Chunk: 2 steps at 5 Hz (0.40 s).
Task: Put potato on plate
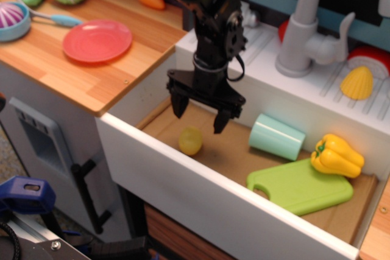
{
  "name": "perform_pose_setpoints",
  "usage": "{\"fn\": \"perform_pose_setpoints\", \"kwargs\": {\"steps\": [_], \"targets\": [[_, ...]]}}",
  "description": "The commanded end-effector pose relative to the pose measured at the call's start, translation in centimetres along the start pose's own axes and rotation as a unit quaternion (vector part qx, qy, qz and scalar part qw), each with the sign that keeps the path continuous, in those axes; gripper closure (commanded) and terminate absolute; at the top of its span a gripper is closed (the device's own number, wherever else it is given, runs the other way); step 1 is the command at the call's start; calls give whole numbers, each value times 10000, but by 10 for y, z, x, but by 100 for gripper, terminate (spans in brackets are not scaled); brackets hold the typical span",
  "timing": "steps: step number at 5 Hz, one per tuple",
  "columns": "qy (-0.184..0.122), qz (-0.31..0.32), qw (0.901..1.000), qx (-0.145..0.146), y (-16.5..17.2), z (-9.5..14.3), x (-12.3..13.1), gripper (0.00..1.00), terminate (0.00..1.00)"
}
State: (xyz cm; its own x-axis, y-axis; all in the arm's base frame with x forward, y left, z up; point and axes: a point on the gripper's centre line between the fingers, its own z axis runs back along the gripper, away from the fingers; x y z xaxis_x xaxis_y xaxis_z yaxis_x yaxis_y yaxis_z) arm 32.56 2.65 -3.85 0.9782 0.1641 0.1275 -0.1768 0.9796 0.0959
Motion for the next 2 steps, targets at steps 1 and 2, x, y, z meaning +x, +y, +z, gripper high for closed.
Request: {"fn": "perform_pose_setpoints", "kwargs": {"steps": [1, 2], "targets": [[-240, 61, 9996, -127, 2, -10, 5, 0, 0], [-195, 91, 9995, -210, 8, -19, 2, 0, 0]]}}
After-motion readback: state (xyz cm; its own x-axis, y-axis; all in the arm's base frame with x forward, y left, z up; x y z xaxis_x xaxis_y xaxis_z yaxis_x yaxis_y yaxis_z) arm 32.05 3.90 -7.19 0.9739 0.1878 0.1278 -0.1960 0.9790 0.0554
